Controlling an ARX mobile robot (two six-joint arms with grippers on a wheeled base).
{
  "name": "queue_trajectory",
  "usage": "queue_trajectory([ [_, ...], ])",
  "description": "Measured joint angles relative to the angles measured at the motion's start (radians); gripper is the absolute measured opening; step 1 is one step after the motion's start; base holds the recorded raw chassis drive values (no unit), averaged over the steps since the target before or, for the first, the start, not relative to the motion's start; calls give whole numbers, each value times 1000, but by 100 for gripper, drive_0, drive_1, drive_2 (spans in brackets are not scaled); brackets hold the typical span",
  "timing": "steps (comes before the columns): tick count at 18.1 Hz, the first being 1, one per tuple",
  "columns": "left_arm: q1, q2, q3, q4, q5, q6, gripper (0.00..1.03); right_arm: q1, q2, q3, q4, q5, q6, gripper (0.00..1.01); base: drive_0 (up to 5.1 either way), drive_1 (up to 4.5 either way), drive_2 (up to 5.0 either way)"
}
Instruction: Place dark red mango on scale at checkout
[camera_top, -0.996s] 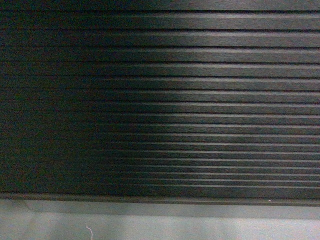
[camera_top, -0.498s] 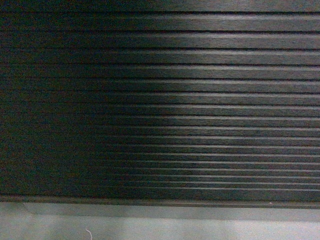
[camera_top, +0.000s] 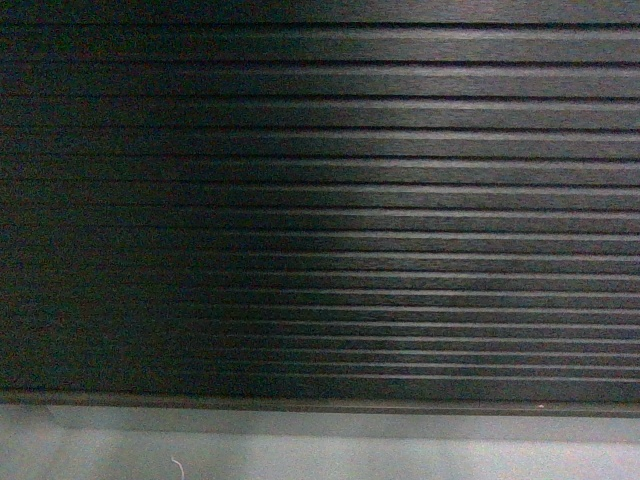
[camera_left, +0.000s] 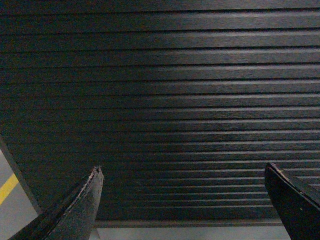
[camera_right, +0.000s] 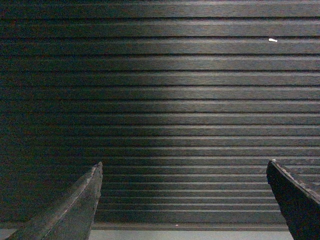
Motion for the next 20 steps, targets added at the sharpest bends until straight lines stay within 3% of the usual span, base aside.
queue_trajectory([
  [20,0,0,0,0,0,0,98,0,0,0,0,0,0,98,0,0,0],
])
